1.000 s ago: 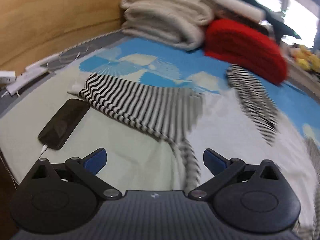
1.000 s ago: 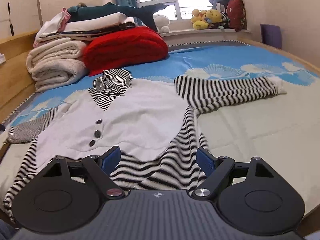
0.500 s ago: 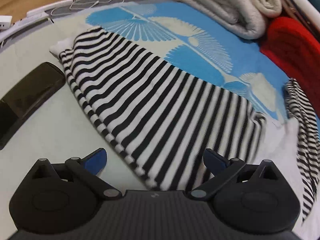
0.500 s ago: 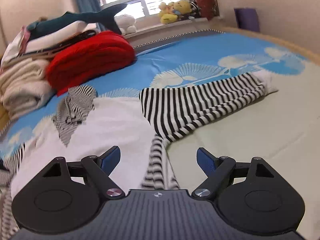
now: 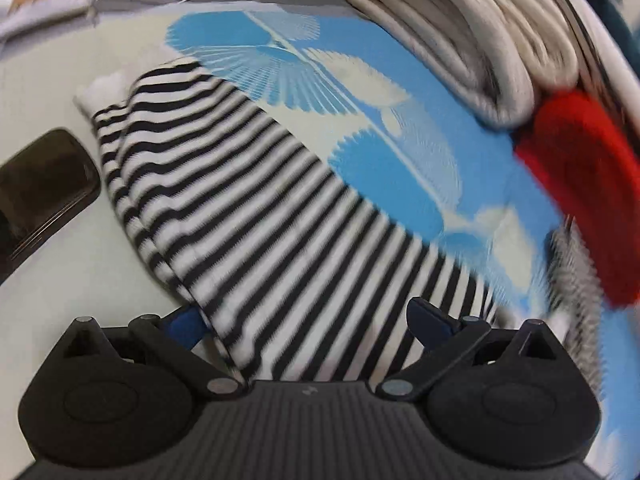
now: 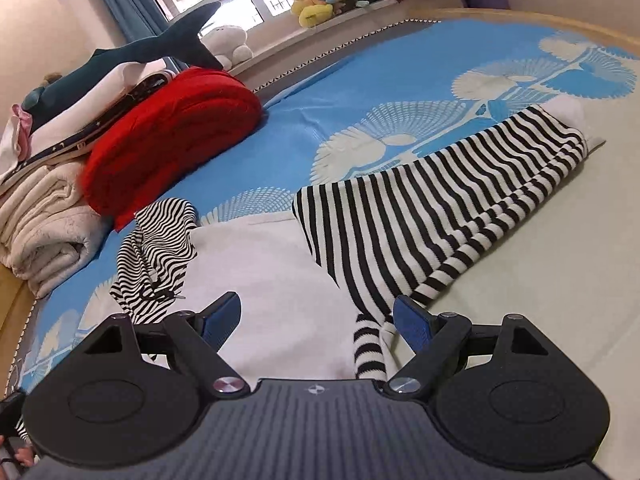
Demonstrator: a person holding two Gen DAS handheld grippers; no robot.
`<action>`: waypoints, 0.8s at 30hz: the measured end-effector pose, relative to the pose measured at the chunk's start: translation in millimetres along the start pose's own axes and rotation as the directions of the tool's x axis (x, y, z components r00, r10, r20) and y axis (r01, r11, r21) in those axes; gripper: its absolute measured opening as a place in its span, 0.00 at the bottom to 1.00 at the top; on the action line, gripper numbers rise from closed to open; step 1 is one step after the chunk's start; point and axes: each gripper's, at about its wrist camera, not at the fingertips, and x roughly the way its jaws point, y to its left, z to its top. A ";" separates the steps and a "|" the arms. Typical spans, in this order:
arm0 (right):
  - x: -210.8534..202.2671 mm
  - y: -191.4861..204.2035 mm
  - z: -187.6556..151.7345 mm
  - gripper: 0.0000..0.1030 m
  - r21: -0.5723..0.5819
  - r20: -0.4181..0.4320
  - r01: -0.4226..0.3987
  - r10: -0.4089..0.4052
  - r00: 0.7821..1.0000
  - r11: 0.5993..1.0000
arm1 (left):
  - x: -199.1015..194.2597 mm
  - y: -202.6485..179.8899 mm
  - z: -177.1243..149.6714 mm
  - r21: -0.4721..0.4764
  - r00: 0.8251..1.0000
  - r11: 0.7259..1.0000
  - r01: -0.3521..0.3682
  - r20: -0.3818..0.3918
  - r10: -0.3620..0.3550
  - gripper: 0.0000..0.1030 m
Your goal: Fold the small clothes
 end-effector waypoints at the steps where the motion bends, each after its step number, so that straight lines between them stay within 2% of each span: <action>1: 2.1 1.8 -0.6 0.82 0.000 -0.006 0.003 -0.003 1.000 1.000 | -0.1 5.6 5.0 -0.034 1.000 0.999 0.015 0.006 -0.015 1.00; 4: 7.1 6.1 -3.7 0.82 0.013 -0.031 -0.006 0.006 0.999 1.000 | 1.9 14.9 19.2 -0.099 0.999 0.994 0.047 0.019 -0.045 1.00; 5: 8.6 8.6 -5.4 0.82 0.010 -0.037 -0.006 0.006 0.999 1.000 | 1.2 16.7 22.8 -0.113 0.998 0.992 0.054 0.035 -0.051 0.94; 7: 11.5 14.4 -9.6 0.82 -0.008 -0.044 -0.002 0.001 0.999 1.000 | -3.4 18.1 29.8 -0.127 0.996 0.992 0.010 0.085 0.001 0.43; 8: 12.1 17.2 -11.3 0.82 -0.020 -0.048 -0.001 0.000 0.999 1.000 | -5.2 18.9 33.5 -0.132 0.994 0.991 -0.038 0.097 0.051 0.05; 9: 13.1 20.4 -13.1 0.82 -0.034 -0.052 0.000 -0.002 0.999 0.999 | -6.5 20.9 36.5 -0.146 0.990 0.987 -0.075 0.107 0.091 0.04; 12: 12.8 28.3 -16.3 0.82 -0.068 -0.054 -0.002 -0.002 0.999 0.998 | -13.0 23.1 39.8 -0.174 0.983 0.979 -0.105 0.131 0.128 0.03; 14: 10.0 31.2 -15.7 0.82 -0.084 -0.049 -0.008 0.003 0.999 0.996 | -29.2 2.1 36.5 -0.110 0.974 0.987 -0.113 0.184 0.132 0.03; 15: 8.9 31.9 -14.9 0.82 -0.089 -0.047 -0.010 0.006 0.999 0.996 | -39.7 -14.3 32.7 -0.049 0.968 0.993 -0.105 0.225 0.113 0.03; 16: 7.4 31.8 -13.5 0.82 -0.090 -0.045 -0.014 0.010 0.999 0.996 | -56.2 -40.5 24.2 0.044 0.960 0.996 -0.081 0.273 0.066 0.03; 17: 5.5 31.0 -11.8 0.82 -0.083 -0.041 -0.017 0.014 0.999 0.996 | -70.4 -63.0 13.4 0.124 0.953 0.991 -0.047 0.304 0.007 0.03; 18: 3.2 29.5 -9.9 0.82 -0.072 -0.035 -0.022 0.020 0.999 0.997 | -88.2 -95.4 -6.1 0.239 0.943 0.971 0.005 0.322 -0.085 0.03; 19: 1.4 27.6 -8.1 0.82 -0.063 -0.031 -0.027 0.025 0.999 0.998 | -103.4 -126.4 -30.6 0.355 0.934 0.933 0.055 0.313 -0.174 0.03; 20: -0.2 25.6 -6.8 0.82 -0.057 -0.028 -0.027 0.025 0.999 0.998 | -116.4 -156.9 -62.7 0.471 0.924 0.876 0.109 0.276 -0.264 0.03; 21: -1.8 23.6 -5.2 0.82 -0.048 -0.023 -0.022 0.021 1.000 0.999 | -125.8 -181.7 -98.0 0.572 0.917 0.803 0.167 0.210 -0.340 0.03; 22: -3.2 21.9 -3.9 0.82 -0.037 -0.018 -0.017 0.016 1.000 0.999 | -130.8 -204.6 -139.5 0.664 0.911 0.711 0.232 0.108 -0.398 0.04; 23: -4.6 19.7 -2.3 0.82 -0.023 -0.014 -0.017 0.017 1.000 1.000 | -130.1 -223.2 -185.6 0.739 0.908 0.607 0.294 -0.017 -0.418 0.08; 24: -5.5 17.8 -0.5 0.82 -0.010 -0.014 -0.021 0.021 1.000 1.000 | -125.6 -232.9 -221.4 0.785 0.911 0.531 0.318 -0.099 -0.400 0.08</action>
